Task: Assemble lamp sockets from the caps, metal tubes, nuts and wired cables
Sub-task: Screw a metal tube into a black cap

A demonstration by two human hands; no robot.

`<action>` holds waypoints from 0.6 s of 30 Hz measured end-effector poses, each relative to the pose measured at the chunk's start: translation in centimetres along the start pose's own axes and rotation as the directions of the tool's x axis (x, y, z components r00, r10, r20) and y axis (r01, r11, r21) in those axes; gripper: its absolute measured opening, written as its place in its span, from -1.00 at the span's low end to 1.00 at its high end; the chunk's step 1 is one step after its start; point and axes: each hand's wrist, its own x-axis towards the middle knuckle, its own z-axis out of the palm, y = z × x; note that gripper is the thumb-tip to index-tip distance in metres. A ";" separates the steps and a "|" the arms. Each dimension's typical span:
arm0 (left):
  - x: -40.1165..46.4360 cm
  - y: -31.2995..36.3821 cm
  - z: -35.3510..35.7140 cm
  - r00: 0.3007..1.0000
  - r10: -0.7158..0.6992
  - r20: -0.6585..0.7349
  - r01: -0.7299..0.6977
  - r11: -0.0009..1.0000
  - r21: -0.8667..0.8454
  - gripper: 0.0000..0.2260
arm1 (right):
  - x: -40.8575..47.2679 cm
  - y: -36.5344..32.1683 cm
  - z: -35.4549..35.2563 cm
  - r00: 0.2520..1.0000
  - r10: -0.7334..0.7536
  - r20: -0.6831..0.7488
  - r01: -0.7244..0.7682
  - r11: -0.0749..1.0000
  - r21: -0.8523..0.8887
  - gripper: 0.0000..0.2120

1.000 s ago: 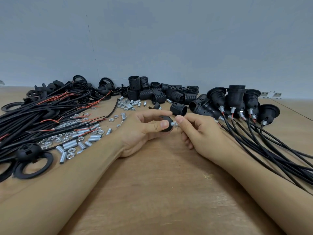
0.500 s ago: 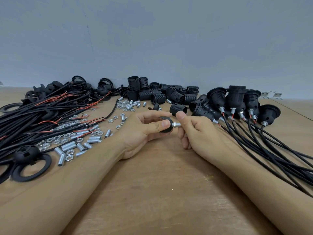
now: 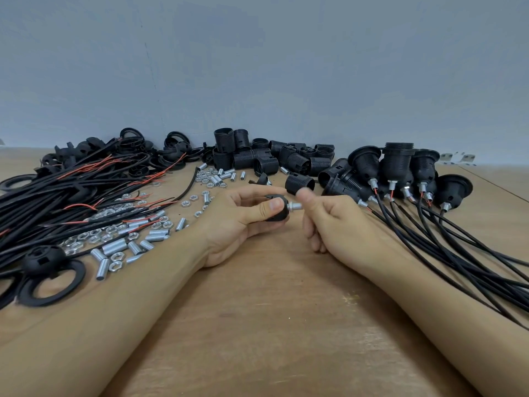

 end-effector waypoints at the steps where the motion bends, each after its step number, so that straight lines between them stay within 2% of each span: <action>1: 0.0 0.0 0.0 1.000 0.000 -0.006 0.000 1.000 -0.005 -0.78 | 0.0 -0.1 -0.1 0.999 0.032 -0.013 -0.032 0.999 0.027 -0.30; 2: 0.0 0.0 0.0 1.000 0.001 -0.007 -0.002 1.000 -0.010 -0.78 | 0.0 -0.2 -0.2 0.999 0.035 -0.012 -0.035 0.999 0.034 -0.29; 5: 0.0 0.0 0.0 1.000 0.002 0.002 -0.002 1.000 -0.006 -0.77 | -0.1 -0.2 -0.2 1.000 -0.020 0.010 0.021 1.000 -0.010 -0.61; 8: 0.1 -0.1 0.0 1.000 -0.001 -0.008 0.001 1.000 -0.004 -0.77 | -0.1 0.1 -0.2 0.999 0.031 -0.013 -0.031 0.999 0.007 -0.36; 9: 0.1 -0.1 0.0 1.000 0.000 -0.008 0.000 1.000 -0.004 -0.78 | -0.1 0.0 -0.3 0.999 0.033 -0.022 -0.033 0.999 0.007 -0.37; 11: 0.1 -0.1 0.0 1.000 0.001 0.007 -0.001 1.000 0.002 -0.79 | -0.1 -0.1 -0.2 1.000 -0.011 -0.008 0.011 1.000 -0.010 -0.61; 12: 0.1 -0.1 0.0 1.000 0.001 0.013 -0.001 1.000 0.007 -0.80 | -0.1 -0.1 -0.2 1.000 -0.023 -0.001 0.023 1.000 -0.016 -0.67; 15: 0.1 -0.1 -0.1 1.000 0.006 0.010 -0.006 1.000 0.017 -0.80 | 0.0 0.1 -0.3 1.000 0.020 -0.007 -0.020 1.000 -0.014 -0.38; 16: 0.1 -0.1 -0.1 1.000 0.007 0.013 -0.007 1.000 0.019 -0.79 | -0.1 -0.1 -0.3 1.000 0.022 -0.008 -0.022 1.000 -0.010 -0.40; 18: 0.1 -0.1 -0.1 1.000 0.005 0.023 -0.005 1.000 0.011 -0.79 | -0.1 -0.3 -0.1 1.000 -0.015 -0.004 0.015 1.000 -0.016 -0.61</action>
